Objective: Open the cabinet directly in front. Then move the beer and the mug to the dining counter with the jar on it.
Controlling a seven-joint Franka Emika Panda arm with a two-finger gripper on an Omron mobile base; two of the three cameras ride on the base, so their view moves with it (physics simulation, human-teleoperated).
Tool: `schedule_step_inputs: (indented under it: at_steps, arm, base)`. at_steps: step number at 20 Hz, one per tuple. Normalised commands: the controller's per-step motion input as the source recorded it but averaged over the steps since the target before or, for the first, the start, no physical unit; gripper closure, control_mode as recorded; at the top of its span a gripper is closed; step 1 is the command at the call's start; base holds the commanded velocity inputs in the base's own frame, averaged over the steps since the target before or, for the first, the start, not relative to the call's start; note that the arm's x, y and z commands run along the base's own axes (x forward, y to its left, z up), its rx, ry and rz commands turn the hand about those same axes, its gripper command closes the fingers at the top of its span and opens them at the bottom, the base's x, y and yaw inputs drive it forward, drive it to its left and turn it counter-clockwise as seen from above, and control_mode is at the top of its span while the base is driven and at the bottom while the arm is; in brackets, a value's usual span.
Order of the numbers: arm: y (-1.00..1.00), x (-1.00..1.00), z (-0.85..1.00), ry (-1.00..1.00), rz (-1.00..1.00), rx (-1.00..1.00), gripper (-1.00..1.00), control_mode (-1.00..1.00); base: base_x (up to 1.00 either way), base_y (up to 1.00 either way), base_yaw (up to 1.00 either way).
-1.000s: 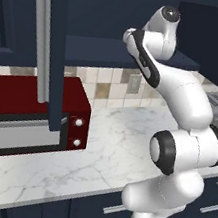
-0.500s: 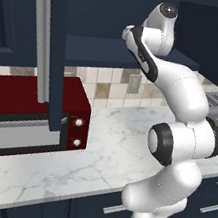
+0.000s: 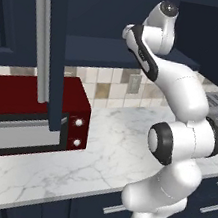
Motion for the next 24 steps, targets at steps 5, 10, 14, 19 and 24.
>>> schedule_step_inputs:
  at_steps: [5, 10, 14, 19, 24]
  arm:
    - [0.00, -0.06, 0.04, -0.07, 0.00, 0.00, 1.00, -1.00]
    - [0.00, -0.44, 0.35, -0.37, 0.00, 0.00, 1.00, -1.00]
    - [0.00, -0.03, 0.04, -0.03, 0.00, 0.00, 1.00, -1.00]
    - [-0.13, -0.60, 0.12, -0.13, 0.00, 0.00, 1.00, -1.00]
    - [-0.21, -0.99, 0.13, -0.05, 0.00, 0.00, 1.00, -1.00]
  base:
    - [0.00, 0.00, 0.00]
    - [0.00, 0.00, 0.00]
    - [0.00, 0.00, 0.00]
    - [0.00, 0.00, 0.00]
    - [0.00, 0.00, 0.00]
